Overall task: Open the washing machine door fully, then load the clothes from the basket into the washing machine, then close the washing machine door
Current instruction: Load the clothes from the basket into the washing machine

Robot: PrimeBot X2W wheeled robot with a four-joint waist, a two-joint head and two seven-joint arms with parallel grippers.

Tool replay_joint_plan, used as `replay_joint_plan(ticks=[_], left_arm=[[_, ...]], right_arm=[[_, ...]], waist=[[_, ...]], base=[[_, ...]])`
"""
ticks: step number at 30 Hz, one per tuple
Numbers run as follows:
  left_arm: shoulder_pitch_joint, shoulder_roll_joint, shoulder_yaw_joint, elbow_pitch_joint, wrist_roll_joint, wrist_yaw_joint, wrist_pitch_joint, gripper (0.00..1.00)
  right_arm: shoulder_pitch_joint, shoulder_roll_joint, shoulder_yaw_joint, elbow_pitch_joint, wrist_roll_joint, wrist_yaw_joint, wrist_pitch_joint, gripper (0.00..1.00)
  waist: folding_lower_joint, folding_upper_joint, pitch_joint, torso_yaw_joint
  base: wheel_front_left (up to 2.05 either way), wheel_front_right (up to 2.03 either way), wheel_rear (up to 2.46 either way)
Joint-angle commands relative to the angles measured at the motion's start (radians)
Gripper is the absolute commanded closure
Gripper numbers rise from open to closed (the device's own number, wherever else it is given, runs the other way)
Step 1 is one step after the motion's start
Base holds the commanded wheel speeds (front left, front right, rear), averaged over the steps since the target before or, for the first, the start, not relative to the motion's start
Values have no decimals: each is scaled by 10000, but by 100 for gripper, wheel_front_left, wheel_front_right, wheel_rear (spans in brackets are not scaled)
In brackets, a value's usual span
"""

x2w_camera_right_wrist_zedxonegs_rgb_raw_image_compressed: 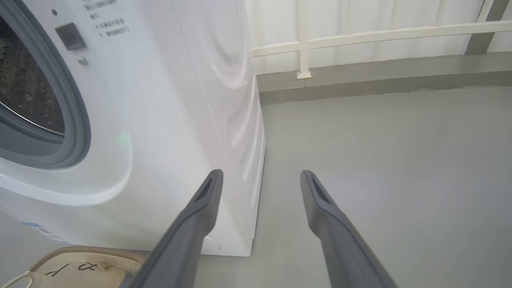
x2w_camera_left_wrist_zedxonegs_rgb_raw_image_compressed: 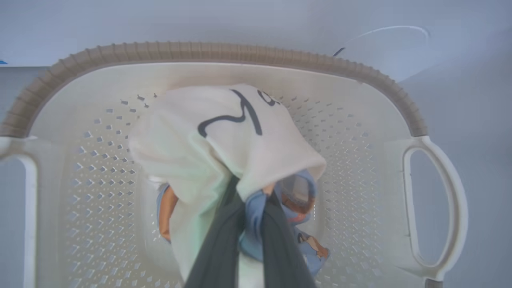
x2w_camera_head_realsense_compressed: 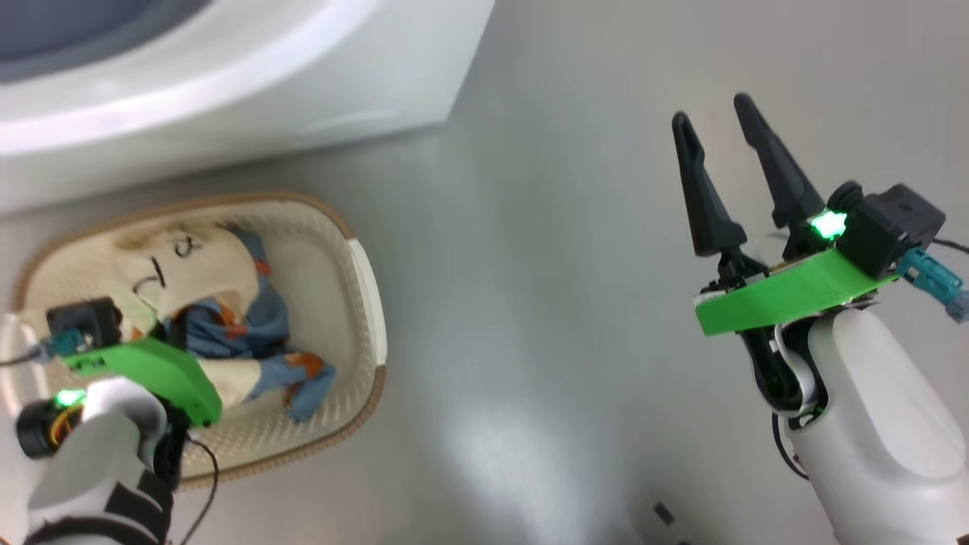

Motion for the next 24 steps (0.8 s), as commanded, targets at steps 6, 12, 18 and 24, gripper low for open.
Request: replay_joint_plan(ticks=[6, 12, 18, 24], left_arm=[[948, 166, -84, -380, -242, -71, -452, 100], [1707, 54, -393, -1167, -738, -74, -652, 100], [2287, 93, -802, -2313, -1186, -75, -776, 100], [2784, 178, -906, -3653, -1341, -76, -816, 100]], right_arm=[[741, -44, 105, 53, 191, 44, -80, 0], [1138, -80, 71, 245, 299, 44, -80, 0], [1532, -229, -5, 417, 399, 44, -80, 0], [1889, -405, -19, 523, 476, 44, -80, 0]], waist=[[1, 0, -2029, 355], [1, 0, -2981, 523], [1, 0, -3772, 769], [1, 0, -4474, 1030]], base=[[0, 0, 0], [0, 0, 0], [0, 0, 0], [0, 0, 0]])
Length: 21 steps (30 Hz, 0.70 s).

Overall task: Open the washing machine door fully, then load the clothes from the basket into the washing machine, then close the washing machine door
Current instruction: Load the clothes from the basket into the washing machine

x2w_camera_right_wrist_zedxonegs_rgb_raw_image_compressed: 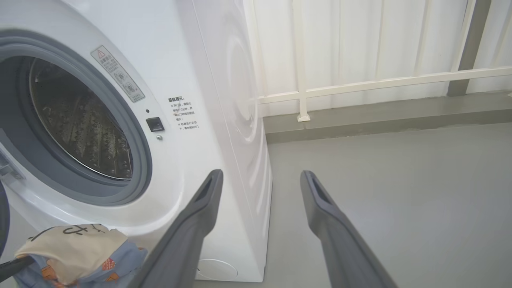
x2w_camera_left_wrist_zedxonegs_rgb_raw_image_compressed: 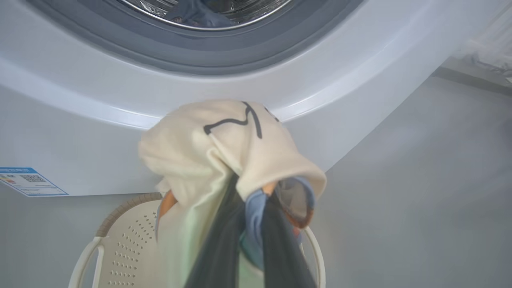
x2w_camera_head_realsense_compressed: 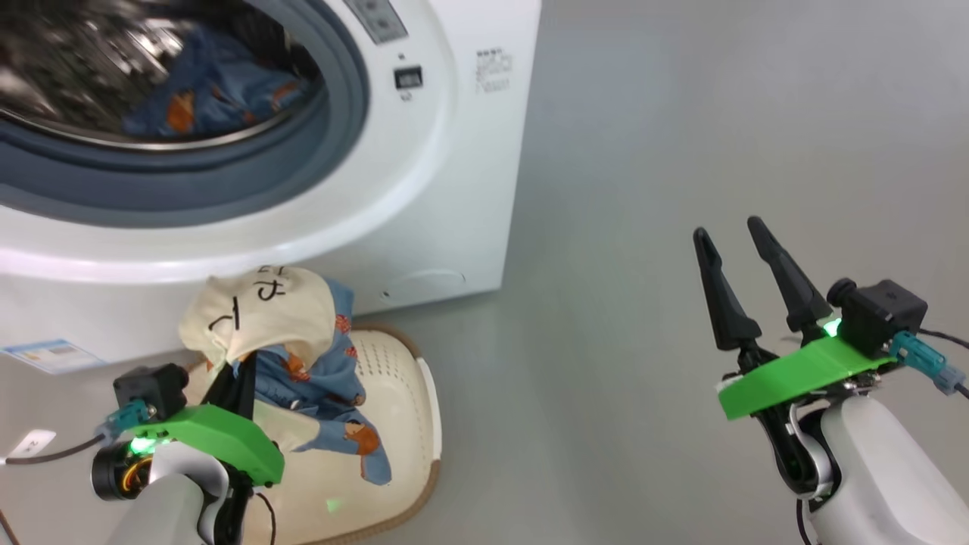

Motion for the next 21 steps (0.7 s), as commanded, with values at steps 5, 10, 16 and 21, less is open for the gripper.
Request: replay_joint_plan(ticks=[5, 10, 16, 21], left_arm=[[649, 479, 538, -1496, 262, 78, -134, 100], [1403, 410, 988, -3068, 630, 368, -136, 100], [2184, 288, 1235, -4723, 1146, 780, -136, 100], [2735, 172, 1433, -5765, 1361, 984, -136, 100]], right_arm=[[359, -196, 244, -90, 228, 44, -82, 0], [540, -268, 328, -41, 312, 44, -82, 0], [738, -382, 379, 7, 412, 44, -82, 0], [866, -465, 388, 23, 454, 44, -82, 0]], waist=[[1, -1, -1033, 465], [1, -1, -1372, 545], [1, -1, -1670, 644], [1, -1, -1833, 711]], base=[[0, 0, 0], [0, 0, 0], [0, 0, 0], [0, 0, 0]])
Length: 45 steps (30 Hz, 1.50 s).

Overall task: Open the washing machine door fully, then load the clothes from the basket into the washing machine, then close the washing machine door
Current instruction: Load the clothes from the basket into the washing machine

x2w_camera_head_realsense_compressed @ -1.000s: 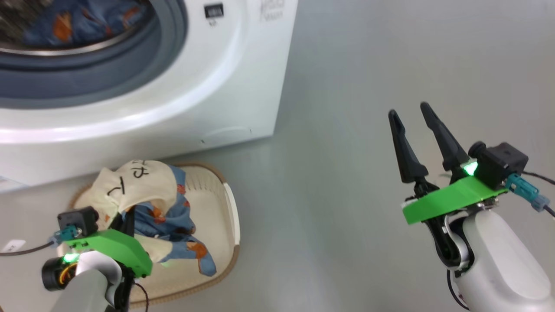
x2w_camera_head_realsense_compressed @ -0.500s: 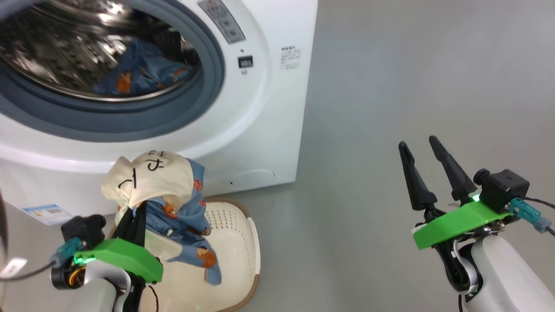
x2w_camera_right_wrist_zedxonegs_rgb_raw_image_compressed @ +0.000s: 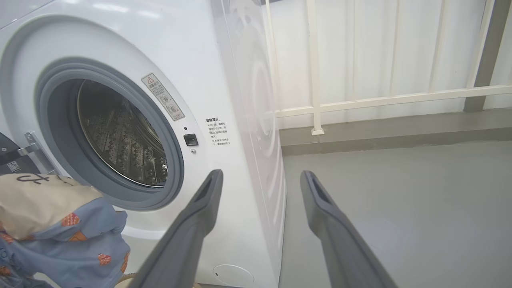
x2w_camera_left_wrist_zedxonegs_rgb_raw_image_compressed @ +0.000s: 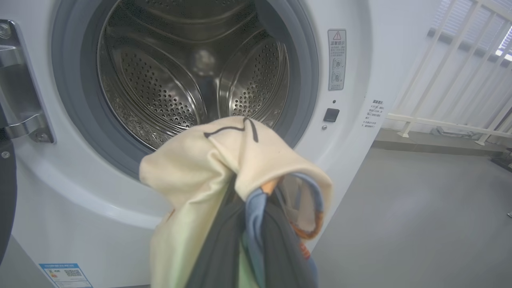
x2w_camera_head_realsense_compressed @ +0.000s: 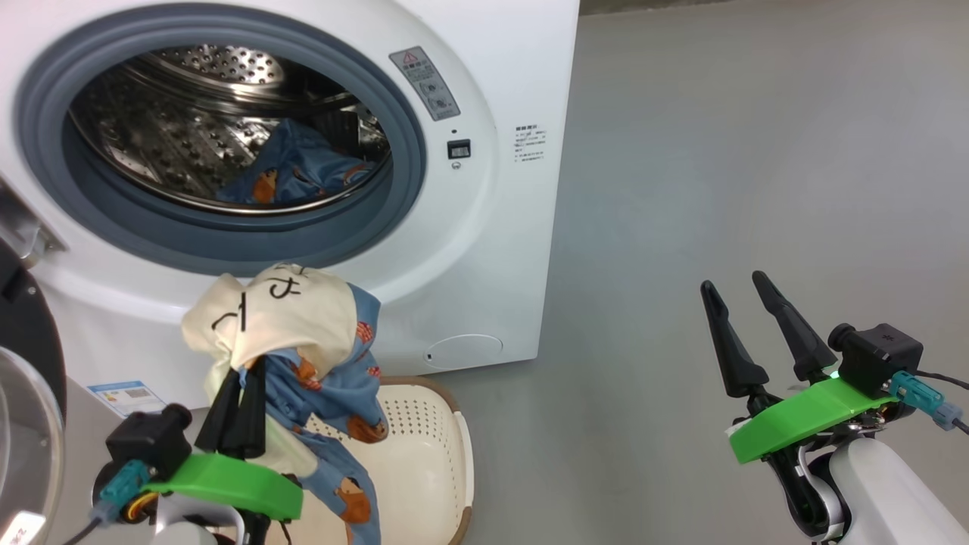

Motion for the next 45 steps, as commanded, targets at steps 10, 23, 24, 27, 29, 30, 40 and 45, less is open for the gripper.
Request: replay_joint_plan(ticks=[10, 23, 24, 27, 29, 30, 40, 45], left_arm=[[292, 89, 389, -1192, 98, 238, -106, 100], [21, 134, 442, -1305, 44, 325, -106, 100], [-40, 133, 434, -1274, 47, 322, -106, 100], [-310, 131, 406, -1132, 63, 300, -106, 100], [-585, 136, 387, -990, 82, 270, -106, 100], [-756, 133, 383, -898, 82, 242, -106, 100], [-3094, 200, 847, 683, 239, -81, -106, 100], [-4313, 322, 1001, 1761, 309, -218, -106, 100]], right_arm=[[56, -206, 185, -214, 80, 44, -82, 0], [-48, -180, 165, -229, 73, 44, -82, 0], [-54, -182, 160, -238, 71, 44, -82, 0], [-76, -194, 153, -271, 64, 44, -82, 0], [-116, -200, 154, -311, 50, 44, -82, 0], [-134, -205, 154, -322, 40, 44, -82, 0], [-571, -395, 225, -471, -61, 44, -82, 0], [-778, -444, 236, -583, -116, 44, -82, 0]], waist=[[1, 0, -12, 110], [1, 0, 179, 11], [1, 0, 205, 11], [1, 0, 325, 4], [1, 0, 465, -8], [1, 0, 540, -9], [1, 0, 1645, -228], [1, 0, 2301, -421]], base=[[0, 0, 0], [0, 0, 0], [0, 0, 0], [0, 0, 0], [0, 0, 0], [0, 0, 0], [0, 0, 0], [0, 0, 0]])
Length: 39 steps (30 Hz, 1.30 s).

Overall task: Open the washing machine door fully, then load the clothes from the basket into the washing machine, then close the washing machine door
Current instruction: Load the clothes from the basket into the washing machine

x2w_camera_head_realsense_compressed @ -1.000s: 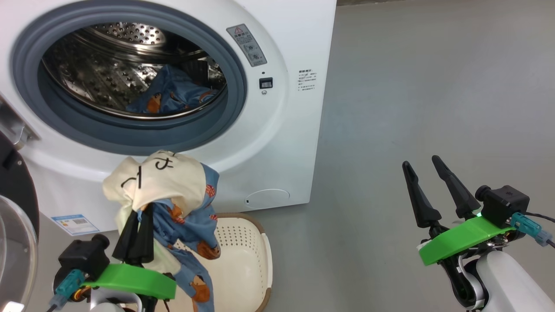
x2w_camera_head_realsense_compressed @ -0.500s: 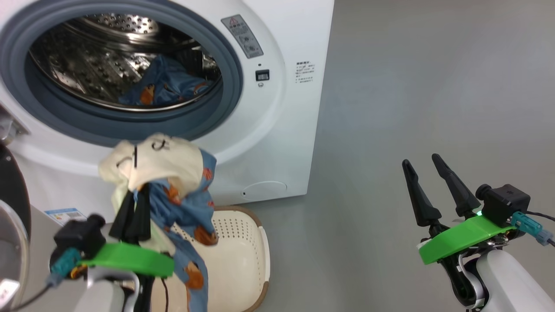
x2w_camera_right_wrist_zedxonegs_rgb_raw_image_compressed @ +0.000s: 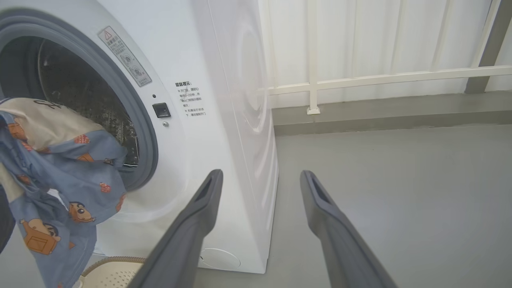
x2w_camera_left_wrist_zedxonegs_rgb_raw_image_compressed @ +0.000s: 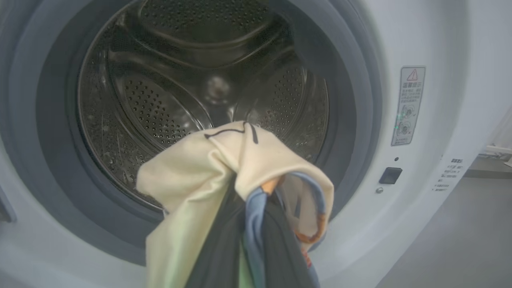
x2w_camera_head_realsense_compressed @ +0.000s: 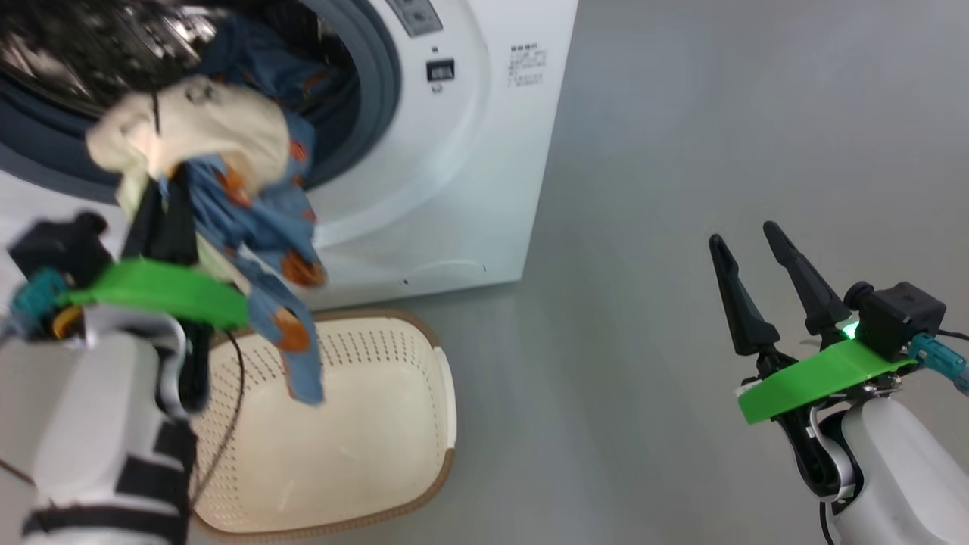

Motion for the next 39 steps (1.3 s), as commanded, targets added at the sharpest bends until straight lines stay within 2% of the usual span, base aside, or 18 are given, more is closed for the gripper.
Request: replay_joint_plan(ticks=[1, 8, 19, 24, 29, 34, 39], left_arm=[[-498, 388, 348, -71, 102, -52, -64, 100], [-2553, 664, 800, 1267, 463, -179, -64, 100], [-5136, 981, 980, 3116, 1101, -312, -64, 100], [-6041, 1308, 1029, 3525, 1322, -391, -64, 100], [-6990, 1897, 1029, 3874, 1515, -470, -64, 100], [-7577, 2382, 1255, 3258, 1495, -586, -64, 100], [-7670, 2515, 1375, 1481, 1674, -666, -64, 100]], right_arm=[[-161, -94, 186, -257, -97, 44, -82, 0], [-594, 45, 277, -539, -209, 44, -82, 0], [-984, 213, 127, -984, -416, 44, -82, 0], [-1020, 433, -23, -1171, -466, 44, -82, 0], [-1192, 751, 71, -1256, -502, 44, -82, 0], [-1290, 929, 4, -1298, -504, 44, -82, 0], [-1303, 1031, -133, -1317, -557, 44, -82, 0]], waist=[[-1, 0, 656, -268], [-1, 0, 1960, -714], [-1, 0, 3738, -1098], [-1, 0, 4386, -1257], [-1, 0, 4921, -1553], [-1, 0, 5172, -1844], [-1, 0, 5213, -1916]], base=[[0, 0, 0], [0, 0, 0], [0, 0, 0], [0, 0, 0], [0, 0, 0], [0, 0, 0], [0, 0, 0]])
